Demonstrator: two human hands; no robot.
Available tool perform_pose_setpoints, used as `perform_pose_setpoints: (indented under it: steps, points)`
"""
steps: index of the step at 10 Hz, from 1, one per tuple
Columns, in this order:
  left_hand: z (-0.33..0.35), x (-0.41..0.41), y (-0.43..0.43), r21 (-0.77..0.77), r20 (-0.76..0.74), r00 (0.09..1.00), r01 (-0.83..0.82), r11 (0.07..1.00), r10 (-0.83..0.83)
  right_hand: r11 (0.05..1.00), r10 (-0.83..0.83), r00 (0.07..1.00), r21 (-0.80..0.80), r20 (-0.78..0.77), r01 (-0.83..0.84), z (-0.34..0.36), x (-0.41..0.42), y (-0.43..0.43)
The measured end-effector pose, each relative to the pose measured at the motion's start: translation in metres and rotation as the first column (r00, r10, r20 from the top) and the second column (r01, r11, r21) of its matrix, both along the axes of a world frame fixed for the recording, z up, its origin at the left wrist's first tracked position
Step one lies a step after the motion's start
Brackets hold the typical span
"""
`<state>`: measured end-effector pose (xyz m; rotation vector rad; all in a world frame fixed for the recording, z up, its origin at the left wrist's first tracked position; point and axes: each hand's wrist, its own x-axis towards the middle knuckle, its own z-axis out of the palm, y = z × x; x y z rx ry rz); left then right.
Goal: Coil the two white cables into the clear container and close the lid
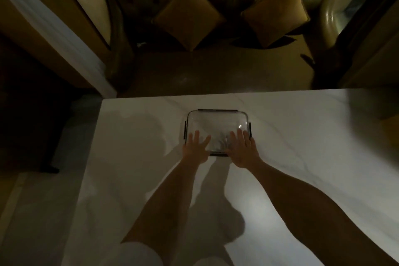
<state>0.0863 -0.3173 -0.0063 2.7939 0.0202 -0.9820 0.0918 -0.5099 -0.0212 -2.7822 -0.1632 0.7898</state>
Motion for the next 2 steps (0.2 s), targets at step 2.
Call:
perform_pose_setpoints:
  steps: [2]
  points:
    - [0.067, 0.019, 0.006, 0.004, 0.097, 0.995, 0.009, 1.000, -0.010, 0.995, 0.066, 0.998, -0.071, -0.022, -0.068, 0.054, 0.027, 0.005]
